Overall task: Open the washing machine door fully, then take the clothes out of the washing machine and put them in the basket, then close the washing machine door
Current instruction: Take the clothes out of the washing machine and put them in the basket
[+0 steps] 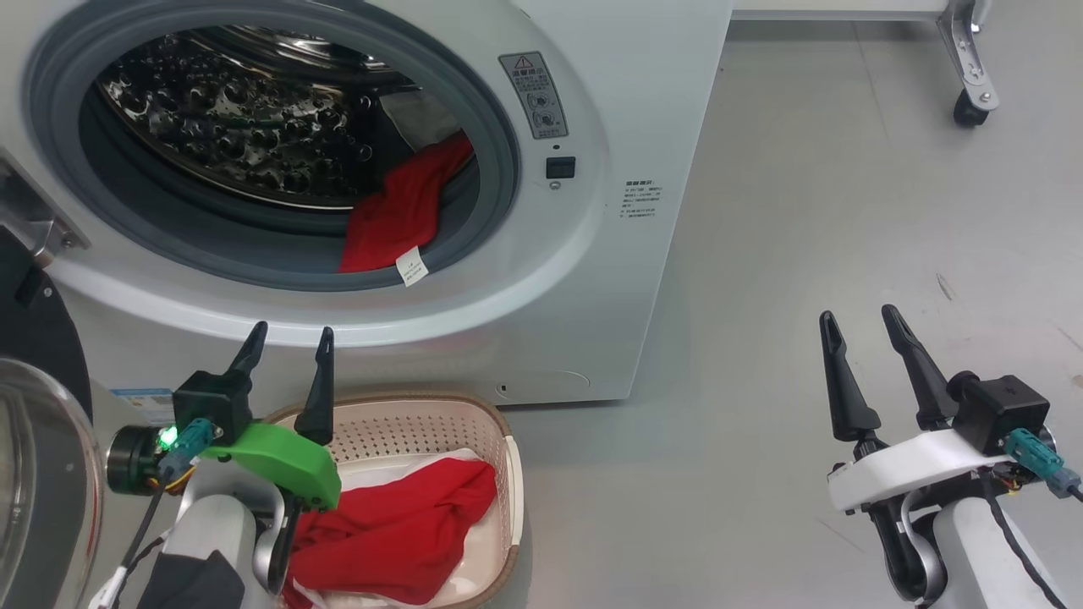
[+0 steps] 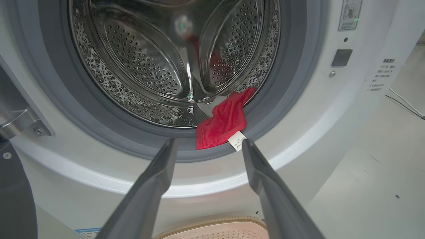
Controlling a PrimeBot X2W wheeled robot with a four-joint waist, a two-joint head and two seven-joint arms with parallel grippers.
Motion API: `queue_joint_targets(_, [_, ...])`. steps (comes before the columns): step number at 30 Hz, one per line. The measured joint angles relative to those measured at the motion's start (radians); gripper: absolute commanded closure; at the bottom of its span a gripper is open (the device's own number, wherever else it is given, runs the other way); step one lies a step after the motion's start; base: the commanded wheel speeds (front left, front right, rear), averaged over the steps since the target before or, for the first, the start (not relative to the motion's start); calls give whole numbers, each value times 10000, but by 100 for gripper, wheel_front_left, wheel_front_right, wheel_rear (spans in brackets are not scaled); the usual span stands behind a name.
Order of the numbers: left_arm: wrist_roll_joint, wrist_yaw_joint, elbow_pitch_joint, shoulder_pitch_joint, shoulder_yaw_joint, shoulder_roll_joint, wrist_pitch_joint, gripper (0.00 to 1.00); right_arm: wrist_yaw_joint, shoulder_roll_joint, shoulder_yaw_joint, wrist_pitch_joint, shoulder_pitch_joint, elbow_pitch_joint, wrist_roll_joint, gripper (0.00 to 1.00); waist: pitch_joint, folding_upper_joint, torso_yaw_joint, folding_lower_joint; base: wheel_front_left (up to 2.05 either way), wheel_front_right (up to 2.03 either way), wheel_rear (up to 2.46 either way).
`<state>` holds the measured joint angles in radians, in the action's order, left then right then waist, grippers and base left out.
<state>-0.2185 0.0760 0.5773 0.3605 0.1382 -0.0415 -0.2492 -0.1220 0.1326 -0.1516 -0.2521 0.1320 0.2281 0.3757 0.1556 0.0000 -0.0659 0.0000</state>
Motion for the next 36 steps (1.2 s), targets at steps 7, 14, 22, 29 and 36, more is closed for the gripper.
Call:
queue_joint_targets(7, [-58,-4,-669,-857,-123,4,-2,0,0,-59,-52,0,-241,2,-2,0,-280,0,64,0,0,0,0])
queue_joint_targets(14, [-75,-8,-1248,-1332,-94,6,-2,0,0,-61,-48,0,-392,-67,-31,0,-374,0,42,0,0,0,0])
queue_joint_targets(22, [-69,-36,-1779,-1658,-52,8,-2,0,0,-67,-81,0,-421,-100,-82,0,-428,0,16,0,0,0,0])
queue_joint_targets(29, [-54,-102,-2046,-2004,33,8,-2,0,0,-86,-132,0,-560,-102,-88,0,-487,0,-42,0,0,0,0])
queue_joint_targets(36, [-46,-123,-2326,-2243,105,8,-2,0,0,-92,-173,0,-600,-104,-92,0,-524,0,-95,0,0,0,0])
